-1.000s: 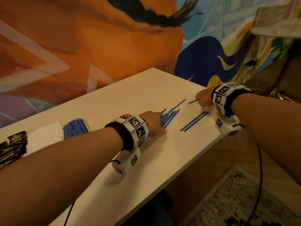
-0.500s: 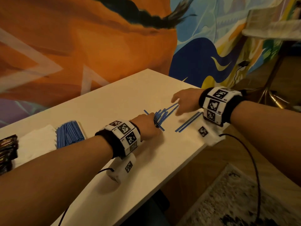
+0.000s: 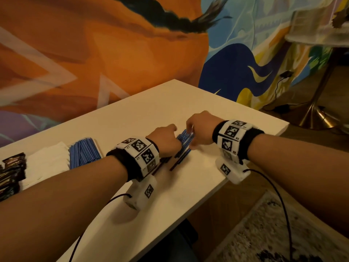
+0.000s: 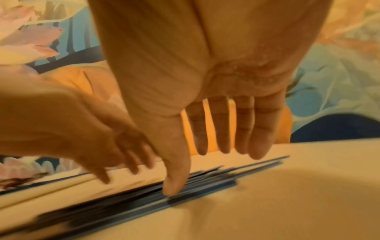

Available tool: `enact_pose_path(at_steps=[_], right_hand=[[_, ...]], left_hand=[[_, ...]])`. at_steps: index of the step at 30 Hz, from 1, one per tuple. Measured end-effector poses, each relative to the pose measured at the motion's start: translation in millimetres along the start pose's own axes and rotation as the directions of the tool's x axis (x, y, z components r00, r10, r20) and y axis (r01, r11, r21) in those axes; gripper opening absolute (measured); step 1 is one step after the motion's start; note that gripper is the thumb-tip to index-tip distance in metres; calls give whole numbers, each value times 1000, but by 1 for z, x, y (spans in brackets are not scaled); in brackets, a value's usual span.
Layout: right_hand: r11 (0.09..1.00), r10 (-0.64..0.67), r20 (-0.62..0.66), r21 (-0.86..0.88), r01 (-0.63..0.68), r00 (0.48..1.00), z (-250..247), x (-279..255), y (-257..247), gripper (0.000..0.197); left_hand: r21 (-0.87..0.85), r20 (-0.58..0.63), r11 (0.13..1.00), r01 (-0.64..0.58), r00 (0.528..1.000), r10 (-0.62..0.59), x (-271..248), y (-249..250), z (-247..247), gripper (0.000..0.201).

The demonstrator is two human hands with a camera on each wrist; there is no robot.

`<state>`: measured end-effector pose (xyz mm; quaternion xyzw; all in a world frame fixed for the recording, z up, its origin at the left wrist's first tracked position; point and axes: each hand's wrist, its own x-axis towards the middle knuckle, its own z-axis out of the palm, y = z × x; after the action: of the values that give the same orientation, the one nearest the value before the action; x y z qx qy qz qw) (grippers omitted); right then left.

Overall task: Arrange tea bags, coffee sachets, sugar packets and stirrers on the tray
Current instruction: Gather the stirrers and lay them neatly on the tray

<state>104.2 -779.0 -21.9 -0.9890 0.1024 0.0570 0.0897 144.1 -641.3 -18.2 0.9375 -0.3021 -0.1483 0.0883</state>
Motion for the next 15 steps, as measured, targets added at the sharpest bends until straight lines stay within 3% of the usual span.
enact_pose_path(at_steps=[2,4,8,10,13,15], right_hand=[[997,61,9,-48,-60,998,-7,9,9,59],[991,111,74,-89,-104,991,-9,16,14,60],[995,28,104,-93,-19,994,0,18,-3,48],[995,-27,95,-90,36,995,6,17,-15,43],[996,-66,99,-50,72,993,4,15,-21,38],[997,-72,76,-5,72,994,-5,15,-17,39]], left_hand=[[58,-25,996,70,997,-69,-1,-5,-2,54],[125,26,989,82,996,-86,-1,-5,3,52],[243,90,969,43,994,-67,0,9,18,58],[293,64,955,35,996,-56,4,13,18,49],[219,-1,974,56,998,-57,9,11,11,24],[217,-34,973,79,997,-73,9,8,7,19]])
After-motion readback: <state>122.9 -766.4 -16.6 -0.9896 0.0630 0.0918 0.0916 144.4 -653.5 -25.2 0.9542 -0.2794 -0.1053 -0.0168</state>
